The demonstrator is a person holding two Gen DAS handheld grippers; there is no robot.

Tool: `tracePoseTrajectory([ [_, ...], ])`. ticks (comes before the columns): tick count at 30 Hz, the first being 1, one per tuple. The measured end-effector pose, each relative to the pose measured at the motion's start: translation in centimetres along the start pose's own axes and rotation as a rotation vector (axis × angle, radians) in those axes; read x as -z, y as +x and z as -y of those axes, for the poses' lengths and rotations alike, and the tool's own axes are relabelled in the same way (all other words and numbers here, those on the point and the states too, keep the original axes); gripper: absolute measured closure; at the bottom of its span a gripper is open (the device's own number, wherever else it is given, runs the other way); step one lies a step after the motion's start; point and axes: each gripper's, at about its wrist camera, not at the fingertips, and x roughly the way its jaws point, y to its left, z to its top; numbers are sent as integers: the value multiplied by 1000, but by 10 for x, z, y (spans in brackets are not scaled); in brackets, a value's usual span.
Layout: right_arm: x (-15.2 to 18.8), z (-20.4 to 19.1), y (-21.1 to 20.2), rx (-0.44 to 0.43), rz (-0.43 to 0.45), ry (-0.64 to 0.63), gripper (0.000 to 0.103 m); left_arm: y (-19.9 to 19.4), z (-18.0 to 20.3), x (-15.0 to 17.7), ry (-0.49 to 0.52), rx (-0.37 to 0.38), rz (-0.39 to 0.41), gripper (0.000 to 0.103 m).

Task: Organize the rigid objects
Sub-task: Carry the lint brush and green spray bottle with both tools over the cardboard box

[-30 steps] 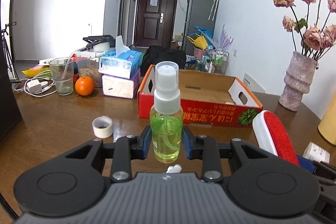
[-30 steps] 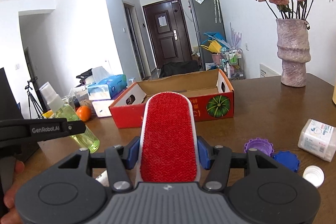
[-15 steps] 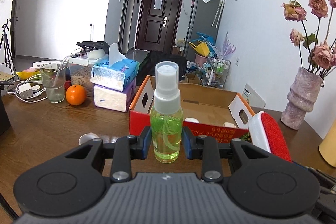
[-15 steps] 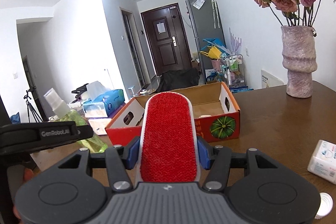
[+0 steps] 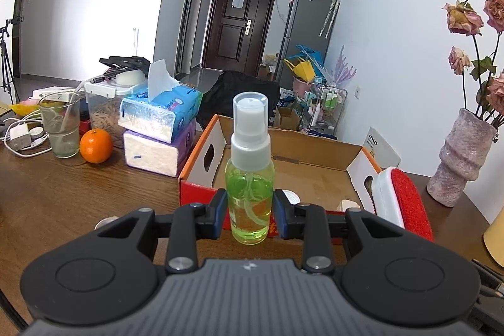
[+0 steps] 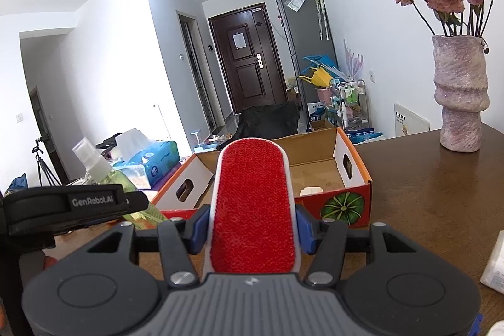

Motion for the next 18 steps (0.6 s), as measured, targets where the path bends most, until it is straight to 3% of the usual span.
tracePoseTrajectory([
  [18,-26,5,47,22,9,1,49,44,5,-26,8,2,22,71],
])
